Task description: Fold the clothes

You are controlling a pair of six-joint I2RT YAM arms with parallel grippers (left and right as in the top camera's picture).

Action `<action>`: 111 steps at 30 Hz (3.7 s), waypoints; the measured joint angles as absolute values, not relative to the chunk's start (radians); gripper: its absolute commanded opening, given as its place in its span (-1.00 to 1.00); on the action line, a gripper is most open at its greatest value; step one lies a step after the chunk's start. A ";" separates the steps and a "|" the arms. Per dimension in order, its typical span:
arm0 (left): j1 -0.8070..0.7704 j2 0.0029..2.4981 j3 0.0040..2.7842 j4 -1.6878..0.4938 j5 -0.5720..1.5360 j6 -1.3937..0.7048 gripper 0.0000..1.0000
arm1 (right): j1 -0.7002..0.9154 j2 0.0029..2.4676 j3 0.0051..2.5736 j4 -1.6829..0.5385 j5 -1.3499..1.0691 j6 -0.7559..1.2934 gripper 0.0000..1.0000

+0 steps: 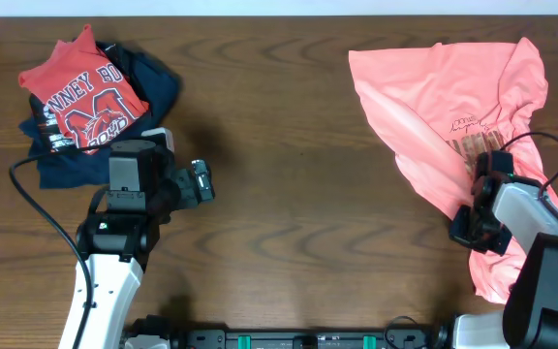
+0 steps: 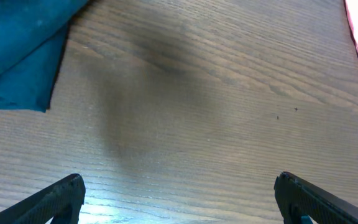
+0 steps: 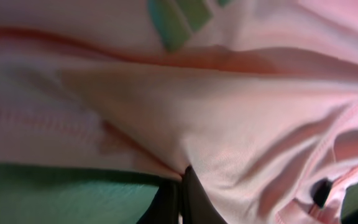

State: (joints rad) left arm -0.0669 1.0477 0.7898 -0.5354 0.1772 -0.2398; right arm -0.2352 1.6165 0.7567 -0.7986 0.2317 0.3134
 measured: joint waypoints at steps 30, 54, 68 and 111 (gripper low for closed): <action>-0.067 1.048 0.792 -0.476 0.205 -0.240 0.96 | 0.661 1.679 1.017 -0.362 -0.361 0.423 0.04; -0.179 1.320 0.647 -0.592 0.469 -0.319 0.99 | 0.062 1.679 1.277 -1.100 -0.057 0.293 0.31; -0.327 1.523 0.649 -0.387 0.474 -0.411 -0.88 | 0.004 1.679 1.277 -1.151 -0.016 0.273 -0.03; -0.173 1.493 0.671 -0.363 0.401 -0.596 0.42 | -0.091 1.679 1.279 -1.162 0.038 0.282 0.03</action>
State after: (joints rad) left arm -0.1730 1.4933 0.6708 -0.3634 0.4011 -0.5957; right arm -0.0910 1.6794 1.2785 -1.1622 0.0380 0.2817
